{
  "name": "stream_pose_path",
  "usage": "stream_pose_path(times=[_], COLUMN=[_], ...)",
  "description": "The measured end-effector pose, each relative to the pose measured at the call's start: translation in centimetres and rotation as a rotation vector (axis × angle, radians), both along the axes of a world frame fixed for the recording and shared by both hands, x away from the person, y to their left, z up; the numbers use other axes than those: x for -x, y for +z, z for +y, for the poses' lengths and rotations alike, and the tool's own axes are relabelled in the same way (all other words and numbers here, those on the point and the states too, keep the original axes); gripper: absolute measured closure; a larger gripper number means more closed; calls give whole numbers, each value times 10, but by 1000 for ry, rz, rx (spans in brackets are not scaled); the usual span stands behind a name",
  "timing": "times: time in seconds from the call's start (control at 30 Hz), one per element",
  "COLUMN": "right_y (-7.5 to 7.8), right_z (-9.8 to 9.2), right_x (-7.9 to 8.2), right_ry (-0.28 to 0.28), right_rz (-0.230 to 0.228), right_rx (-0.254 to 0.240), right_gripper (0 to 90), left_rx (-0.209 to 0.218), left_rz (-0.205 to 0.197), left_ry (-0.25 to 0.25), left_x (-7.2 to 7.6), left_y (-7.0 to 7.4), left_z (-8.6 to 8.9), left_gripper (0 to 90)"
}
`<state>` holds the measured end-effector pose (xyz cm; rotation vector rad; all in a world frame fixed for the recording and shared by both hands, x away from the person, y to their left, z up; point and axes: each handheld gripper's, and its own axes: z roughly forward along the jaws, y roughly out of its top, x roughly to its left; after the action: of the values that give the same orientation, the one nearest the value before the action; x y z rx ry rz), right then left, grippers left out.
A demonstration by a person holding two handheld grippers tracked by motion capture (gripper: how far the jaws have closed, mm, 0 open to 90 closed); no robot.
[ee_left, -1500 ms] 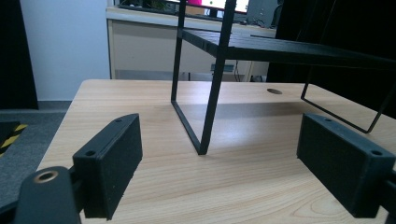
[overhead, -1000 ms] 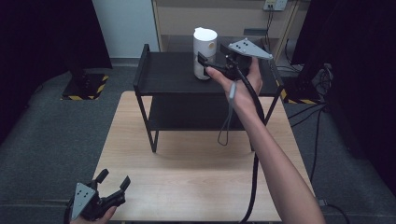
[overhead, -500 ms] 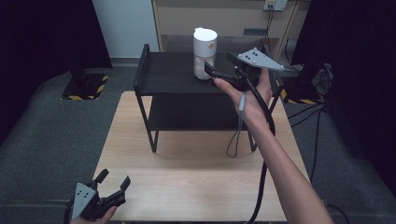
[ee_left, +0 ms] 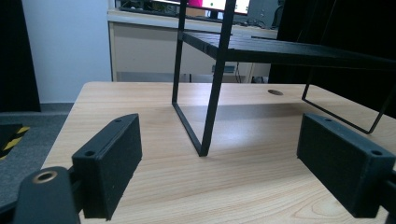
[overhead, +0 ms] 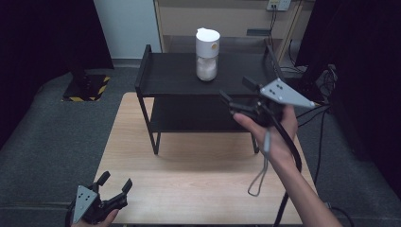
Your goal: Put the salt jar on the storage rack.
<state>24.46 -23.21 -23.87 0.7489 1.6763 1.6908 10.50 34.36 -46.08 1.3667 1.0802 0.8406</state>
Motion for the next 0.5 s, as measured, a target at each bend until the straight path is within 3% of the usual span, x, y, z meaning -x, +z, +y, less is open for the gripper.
stream_pose_path(times=[0.1,0.23,0.27,0.3,0.5], right_y=[-17,-54,-74,-74,-147], right_z=[-17,-37,-44,-44,-58], right_x=[33,79,103,103,167], right_ry=[8,0,-20,-20,-136], right_rz=[9,44,52,52,87], right_rx=[4,6,23,23,36], right_gripper=[184,180,179,179,165], left_rx=[0,2,3,4,-6], left_rz=[-5,-4,-4,-3,-13], left_ry=[2,4,5,5,2], left_x=[1,0,0,0,2], left_y=[0,0,0,0,0], left_z=[0,-1,-1,-1,-4], left_gripper=[127,127,127,127,127])
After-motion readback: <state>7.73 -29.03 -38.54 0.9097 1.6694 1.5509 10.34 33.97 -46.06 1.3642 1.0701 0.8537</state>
